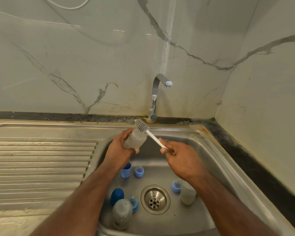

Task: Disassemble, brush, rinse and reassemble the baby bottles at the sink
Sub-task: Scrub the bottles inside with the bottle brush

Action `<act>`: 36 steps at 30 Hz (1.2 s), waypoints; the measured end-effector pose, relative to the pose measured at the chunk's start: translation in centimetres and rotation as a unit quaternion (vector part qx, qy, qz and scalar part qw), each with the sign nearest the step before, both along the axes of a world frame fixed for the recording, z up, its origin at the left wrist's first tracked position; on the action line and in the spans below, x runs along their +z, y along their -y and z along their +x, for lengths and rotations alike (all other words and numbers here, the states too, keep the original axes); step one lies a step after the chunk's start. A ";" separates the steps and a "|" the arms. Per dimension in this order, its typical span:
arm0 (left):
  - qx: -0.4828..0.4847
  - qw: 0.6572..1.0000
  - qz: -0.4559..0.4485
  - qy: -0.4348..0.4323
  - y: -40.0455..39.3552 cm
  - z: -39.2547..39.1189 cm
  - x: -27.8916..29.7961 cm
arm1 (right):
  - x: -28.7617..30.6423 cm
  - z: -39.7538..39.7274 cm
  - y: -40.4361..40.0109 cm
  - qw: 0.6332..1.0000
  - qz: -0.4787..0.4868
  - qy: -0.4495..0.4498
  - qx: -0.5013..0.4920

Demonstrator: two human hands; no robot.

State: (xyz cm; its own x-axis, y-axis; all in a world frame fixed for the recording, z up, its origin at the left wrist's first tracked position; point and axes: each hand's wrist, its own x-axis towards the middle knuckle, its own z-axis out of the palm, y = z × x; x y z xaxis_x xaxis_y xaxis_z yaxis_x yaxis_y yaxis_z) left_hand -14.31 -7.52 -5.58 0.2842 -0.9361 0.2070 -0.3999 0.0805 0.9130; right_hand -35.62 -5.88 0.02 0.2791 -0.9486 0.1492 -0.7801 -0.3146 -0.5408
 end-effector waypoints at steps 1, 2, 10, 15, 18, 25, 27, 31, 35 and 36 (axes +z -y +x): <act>0.005 1.000 0.001 -0.003 0.0 0.1 0.0 | 0.0 0.1 -0.2 1.000 0.006 0.009 0.014; 0.010 1.000 0.002 -0.006 0.0 0.1 0.0 | -0.1 0.2 -0.2 1.000 0.008 0.008 0.019; 0.016 1.000 0.000 -0.024 0.2 0.3 0.1 | -0.4 0.3 -0.1 1.000 0.005 0.015 0.018; 0.024 0.999 -0.003 -0.022 0.3 0.2 -0.1 | -0.3 0.3 0.0 1.000 -0.004 0.009 0.001; 0.027 0.999 -0.001 -0.043 0.4 0.2 0.0 | -0.3 0.6 -0.1 1.000 -0.005 0.005 0.012; 0.032 0.997 -0.008 -0.068 0.4 0.0 0.1 | -0.1 0.7 -0.2 1.000 -0.012 0.011 0.011; 0.030 0.998 -0.010 -0.057 0.3 -0.2 0.1 | -0.1 0.5 0.1 1.000 -0.014 0.012 -0.014; 0.035 0.997 -0.019 -0.065 0.4 -0.2 0.3 | 0.0 0.3 0.0 1.000 -0.006 0.023 -0.014; 0.027 0.994 -0.013 -0.102 0.4 -0.2 0.2 | -0.2 0.5 0.2 0.999 0.007 0.046 -0.012; 0.025 0.994 -0.009 -0.106 0.5 -0.3 0.1 | -0.2 0.5 0.3 0.999 0.009 0.045 -0.015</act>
State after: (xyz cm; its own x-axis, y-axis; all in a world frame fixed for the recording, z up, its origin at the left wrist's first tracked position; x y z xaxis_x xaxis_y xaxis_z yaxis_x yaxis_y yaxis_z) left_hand -14.63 -8.03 -5.44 0.3702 -0.9161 0.1537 -0.2020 0.0821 0.9759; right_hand -35.15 -6.15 -0.15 0.2367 -0.9593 0.1542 -0.7373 -0.2807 -0.6145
